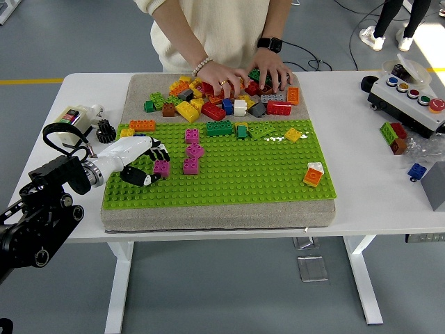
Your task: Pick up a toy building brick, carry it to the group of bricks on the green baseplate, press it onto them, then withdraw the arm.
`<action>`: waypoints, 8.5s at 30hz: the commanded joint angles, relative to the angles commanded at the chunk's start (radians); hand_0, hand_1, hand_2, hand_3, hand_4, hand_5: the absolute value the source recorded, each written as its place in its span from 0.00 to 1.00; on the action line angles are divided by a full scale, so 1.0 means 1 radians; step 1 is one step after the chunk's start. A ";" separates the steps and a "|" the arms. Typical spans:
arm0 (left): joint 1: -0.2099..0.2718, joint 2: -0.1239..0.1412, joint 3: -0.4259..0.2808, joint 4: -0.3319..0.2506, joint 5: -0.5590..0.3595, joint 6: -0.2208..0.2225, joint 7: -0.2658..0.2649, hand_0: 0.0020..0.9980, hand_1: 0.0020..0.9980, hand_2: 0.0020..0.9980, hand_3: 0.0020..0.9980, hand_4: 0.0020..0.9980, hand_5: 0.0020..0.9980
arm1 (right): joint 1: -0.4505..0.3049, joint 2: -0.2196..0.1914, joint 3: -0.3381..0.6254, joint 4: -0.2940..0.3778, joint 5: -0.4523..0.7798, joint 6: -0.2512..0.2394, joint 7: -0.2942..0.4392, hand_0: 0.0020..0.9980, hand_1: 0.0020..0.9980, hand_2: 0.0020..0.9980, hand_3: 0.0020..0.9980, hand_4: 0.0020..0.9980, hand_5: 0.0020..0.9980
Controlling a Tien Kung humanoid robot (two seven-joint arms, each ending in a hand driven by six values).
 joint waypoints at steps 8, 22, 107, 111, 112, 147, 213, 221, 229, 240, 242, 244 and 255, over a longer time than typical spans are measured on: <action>0.018 -0.006 -0.013 -0.025 0.008 -0.004 0.010 0.61 0.59 0.57 0.54 0.58 0.00 | -0.001 0.000 -0.001 0.000 0.000 0.000 -0.001 0.75 0.68 0.73 0.66 0.91 0.49; 0.038 -0.013 -0.028 -0.048 0.019 -0.012 0.022 0.61 0.59 0.57 0.54 0.58 0.00 | 0.000 -0.002 0.003 0.000 -0.001 0.001 -0.001 0.75 0.68 0.73 0.66 0.91 0.49; 0.056 -0.012 -0.058 -0.080 0.020 -0.050 0.007 0.72 0.67 0.62 0.64 0.86 0.06 | -0.001 0.001 -0.003 0.000 0.010 -0.004 -0.002 0.75 0.68 0.73 0.65 0.91 0.49; 0.063 -0.010 -0.067 -0.104 0.018 -0.057 0.008 0.72 0.68 0.62 0.64 0.89 0.08 | -0.002 0.001 -0.002 0.000 0.010 -0.003 -0.002 0.75 0.68 0.73 0.65 0.91 0.49; 0.069 -0.009 -0.073 -0.120 0.018 -0.061 0.010 0.72 0.68 0.62 0.64 0.89 0.08 | -0.003 0.001 -0.001 0.000 0.011 -0.003 -0.003 0.75 0.68 0.73 0.65 0.91 0.49; 0.145 0.031 -0.101 -0.207 0.027 -0.124 0.039 1.00 0.91 0.87 0.63 1.00 0.67 | -0.006 0.004 -0.013 0.000 0.019 -0.002 -0.004 0.75 0.68 0.73 0.65 0.91 0.49; 0.136 0.025 -0.106 -0.183 0.004 -0.121 0.036 1.00 0.89 0.85 0.62 1.00 0.65 | -0.005 0.002 -0.012 0.000 0.025 0.000 -0.004 0.75 0.68 0.72 0.65 0.91 0.49; 0.147 0.032 -0.124 -0.244 -0.016 -0.126 0.044 1.00 0.88 0.84 0.62 1.00 0.65 | -0.005 0.004 -0.015 0.000 0.026 -0.002 -0.002 0.75 0.68 0.72 0.65 0.91 0.49; 0.130 0.020 -0.111 -0.240 -0.044 -0.076 0.029 0.88 0.79 0.76 0.68 1.00 0.39 | -0.003 0.002 -0.015 0.000 0.027 -0.001 -0.003 0.75 0.68 0.73 0.65 0.91 0.49; 0.036 -0.024 -0.066 -0.153 -0.018 -0.029 0.009 0.77 0.73 0.74 0.83 1.00 0.18 | 0.002 0.002 -0.017 0.000 0.031 -0.003 -0.003 0.75 0.68 0.72 0.65 0.91 0.49; 0.018 -0.034 -0.055 -0.132 -0.004 -0.028 0.009 0.77 0.73 0.74 0.83 1.00 0.18 | 0.003 0.003 -0.019 0.000 0.032 -0.004 -0.003 0.75 0.68 0.72 0.65 0.91 0.49; 0.006 -0.041 -0.047 -0.117 0.002 -0.027 0.009 0.77 0.73 0.74 0.83 1.00 0.18 | 0.003 0.003 -0.020 0.000 0.033 -0.004 -0.002 0.75 0.68 0.72 0.65 0.91 0.49; -0.058 -0.077 -0.006 -0.025 0.042 -0.003 0.003 0.73 0.70 0.68 0.78 1.00 0.12 | 0.006 0.001 -0.024 0.000 0.036 -0.004 -0.004 0.75 0.68 0.72 0.65 0.91 0.49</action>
